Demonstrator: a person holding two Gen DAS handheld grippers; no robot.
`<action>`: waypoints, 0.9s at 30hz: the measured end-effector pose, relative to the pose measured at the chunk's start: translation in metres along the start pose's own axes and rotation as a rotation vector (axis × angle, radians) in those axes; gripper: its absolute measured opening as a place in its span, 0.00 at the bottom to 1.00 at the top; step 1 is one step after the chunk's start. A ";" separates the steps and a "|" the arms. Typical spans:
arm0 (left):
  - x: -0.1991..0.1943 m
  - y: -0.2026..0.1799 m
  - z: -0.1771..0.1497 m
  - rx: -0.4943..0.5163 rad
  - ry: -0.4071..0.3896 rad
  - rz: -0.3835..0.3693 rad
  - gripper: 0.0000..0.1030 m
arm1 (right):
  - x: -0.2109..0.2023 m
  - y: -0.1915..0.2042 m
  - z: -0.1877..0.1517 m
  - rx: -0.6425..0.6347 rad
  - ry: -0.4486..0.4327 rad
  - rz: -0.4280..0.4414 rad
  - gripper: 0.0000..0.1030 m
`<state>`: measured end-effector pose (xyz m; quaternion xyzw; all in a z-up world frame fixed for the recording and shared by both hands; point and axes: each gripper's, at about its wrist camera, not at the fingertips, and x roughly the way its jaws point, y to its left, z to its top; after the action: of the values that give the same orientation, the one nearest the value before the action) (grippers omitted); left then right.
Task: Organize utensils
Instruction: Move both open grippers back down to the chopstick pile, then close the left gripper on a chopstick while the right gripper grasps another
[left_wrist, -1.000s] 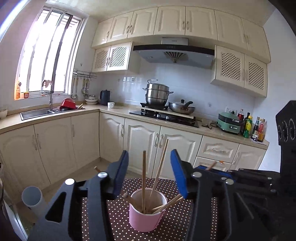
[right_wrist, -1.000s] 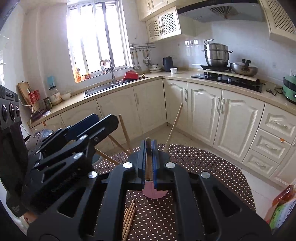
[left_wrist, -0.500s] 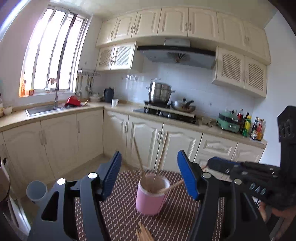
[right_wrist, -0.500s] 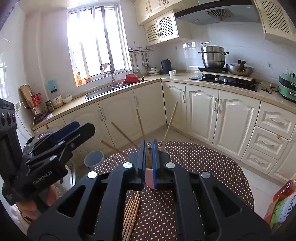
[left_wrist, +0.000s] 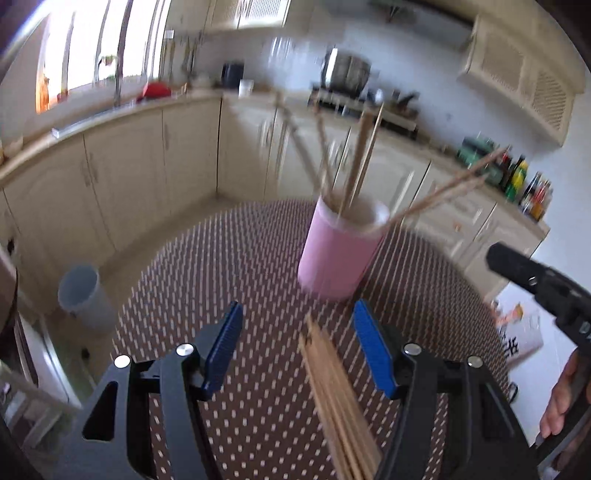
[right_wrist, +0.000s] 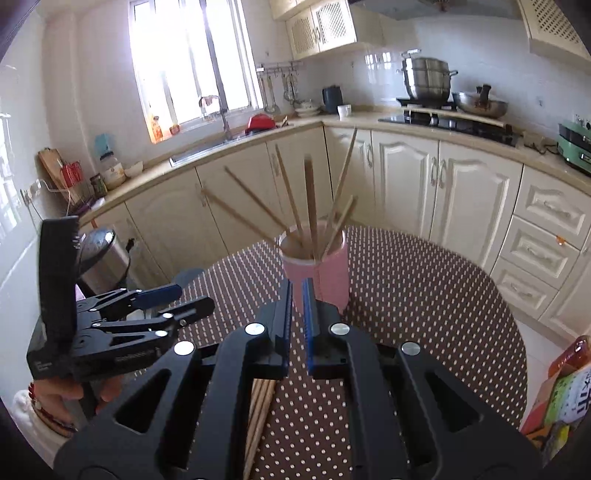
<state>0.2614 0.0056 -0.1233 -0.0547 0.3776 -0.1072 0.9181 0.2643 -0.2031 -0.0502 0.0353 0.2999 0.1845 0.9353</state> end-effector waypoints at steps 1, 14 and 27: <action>0.009 0.002 -0.005 -0.006 0.039 0.000 0.60 | 0.005 -0.001 -0.005 0.006 0.018 0.005 0.07; 0.073 0.003 -0.042 0.012 0.274 -0.008 0.33 | 0.065 -0.005 -0.062 0.020 0.260 0.040 0.07; 0.087 -0.006 -0.042 0.059 0.298 0.029 0.30 | 0.094 0.002 -0.082 0.010 0.371 0.067 0.07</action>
<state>0.2910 -0.0219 -0.2111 -0.0056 0.5069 -0.1117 0.8547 0.2875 -0.1705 -0.1680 0.0153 0.4667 0.2176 0.8571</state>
